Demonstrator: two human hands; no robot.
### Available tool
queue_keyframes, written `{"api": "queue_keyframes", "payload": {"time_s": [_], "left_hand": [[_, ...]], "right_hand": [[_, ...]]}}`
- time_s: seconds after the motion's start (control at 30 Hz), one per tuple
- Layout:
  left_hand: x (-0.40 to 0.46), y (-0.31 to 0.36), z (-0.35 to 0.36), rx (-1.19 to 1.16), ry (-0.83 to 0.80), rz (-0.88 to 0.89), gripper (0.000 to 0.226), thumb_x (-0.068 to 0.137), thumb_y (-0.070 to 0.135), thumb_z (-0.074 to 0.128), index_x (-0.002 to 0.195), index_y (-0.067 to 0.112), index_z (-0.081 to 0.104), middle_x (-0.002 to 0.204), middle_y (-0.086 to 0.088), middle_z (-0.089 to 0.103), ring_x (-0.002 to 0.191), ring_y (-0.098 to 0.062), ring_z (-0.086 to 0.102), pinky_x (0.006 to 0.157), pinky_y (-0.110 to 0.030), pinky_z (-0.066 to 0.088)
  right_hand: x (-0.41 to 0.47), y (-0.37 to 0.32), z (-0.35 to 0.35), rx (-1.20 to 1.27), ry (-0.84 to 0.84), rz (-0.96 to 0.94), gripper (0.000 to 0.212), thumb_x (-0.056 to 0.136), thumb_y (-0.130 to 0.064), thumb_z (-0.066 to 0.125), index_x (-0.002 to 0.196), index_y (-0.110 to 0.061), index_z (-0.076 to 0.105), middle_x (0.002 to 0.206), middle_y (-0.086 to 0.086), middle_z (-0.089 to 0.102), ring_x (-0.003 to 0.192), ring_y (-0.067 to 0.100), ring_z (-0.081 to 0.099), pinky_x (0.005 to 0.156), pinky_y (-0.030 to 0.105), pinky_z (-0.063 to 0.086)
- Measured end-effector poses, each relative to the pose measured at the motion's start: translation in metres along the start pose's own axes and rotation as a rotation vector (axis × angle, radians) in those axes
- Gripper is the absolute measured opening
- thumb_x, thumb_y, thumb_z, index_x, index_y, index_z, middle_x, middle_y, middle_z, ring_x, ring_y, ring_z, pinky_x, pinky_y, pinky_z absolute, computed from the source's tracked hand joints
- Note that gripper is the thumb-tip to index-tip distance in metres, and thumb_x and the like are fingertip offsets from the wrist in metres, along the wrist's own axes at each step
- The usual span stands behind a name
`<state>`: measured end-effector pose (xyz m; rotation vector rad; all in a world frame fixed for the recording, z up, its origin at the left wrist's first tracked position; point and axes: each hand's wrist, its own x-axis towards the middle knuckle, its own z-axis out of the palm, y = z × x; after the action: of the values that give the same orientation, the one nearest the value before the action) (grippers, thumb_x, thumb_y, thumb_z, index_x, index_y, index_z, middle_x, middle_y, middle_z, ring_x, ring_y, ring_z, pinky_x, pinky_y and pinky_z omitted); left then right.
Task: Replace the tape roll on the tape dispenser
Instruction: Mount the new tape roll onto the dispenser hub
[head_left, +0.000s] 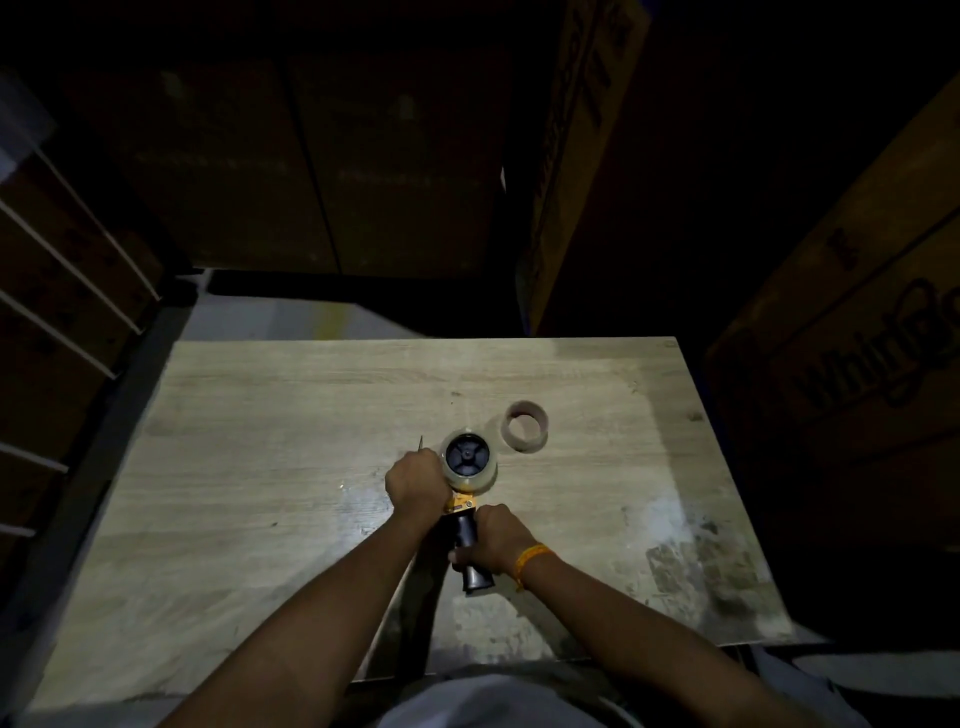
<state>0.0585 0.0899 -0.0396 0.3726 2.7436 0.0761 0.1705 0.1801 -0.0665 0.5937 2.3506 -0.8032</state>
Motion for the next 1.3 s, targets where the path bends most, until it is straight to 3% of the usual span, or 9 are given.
{"api": "queue_keyframes", "payload": {"time_s": [0.2,0.5,0.73,0.93,1.3], "left_hand": [[0.004,-0.006,0.004,-0.042,0.008,0.013,0.013,0.084,0.018,0.066,0.091,0.015,0.077,0.093,-0.007,0.077,0.088,-0.027,0.076,0.069,-0.031,0.058],[0.016,-0.028,0.011,0.042,-0.034,0.209,0.020,0.078,0.032,0.067,0.082,0.017,0.079,0.079,-0.007,0.075,0.076,-0.029,0.074,0.064,-0.031,0.056],[0.014,-0.029,0.003,0.074,-0.035,0.258,0.016,0.078,0.029,0.069,0.080,0.016,0.078,0.082,-0.008,0.075,0.079,-0.032,0.073,0.066,-0.033,0.055],[0.016,-0.034,0.004,0.074,0.005,0.299,0.027,0.082,0.043,0.075,0.089,0.018,0.079,0.090,-0.008,0.075,0.088,-0.030,0.073,0.074,-0.033,0.056],[0.019,-0.023,-0.002,0.166,0.007,0.288,0.049,0.075,0.064,0.076,0.092,0.018,0.074,0.094,-0.005,0.073,0.088,-0.025,0.074,0.070,-0.030,0.054]], "right_hand": [[-0.004,-0.004,-0.002,-0.004,0.002,-0.002,0.063,0.074,-0.049,0.085,0.114,-0.004,0.062,0.113,0.018,0.068,0.103,0.034,0.065,0.070,0.035,0.045],[-0.011,-0.012,-0.003,0.004,0.020,-0.013,0.054,0.081,-0.041,0.081,0.117,-0.003,0.067,0.116,0.019,0.070,0.107,0.035,0.067,0.086,0.042,0.057],[-0.015,-0.015,-0.004,0.001,0.022,0.010,0.054,0.081,-0.041,0.081,0.117,-0.003,0.067,0.115,0.019,0.071,0.105,0.035,0.068,0.088,0.043,0.059],[-0.017,-0.016,-0.003,-0.007,0.045,0.018,0.053,0.077,-0.043,0.082,0.111,-0.004,0.067,0.110,0.018,0.072,0.101,0.034,0.069,0.081,0.040,0.057],[-0.015,-0.016,0.000,-0.028,0.049,0.023,0.050,0.079,-0.041,0.082,0.110,-0.004,0.069,0.110,0.019,0.072,0.102,0.036,0.070,0.081,0.041,0.057]]}}
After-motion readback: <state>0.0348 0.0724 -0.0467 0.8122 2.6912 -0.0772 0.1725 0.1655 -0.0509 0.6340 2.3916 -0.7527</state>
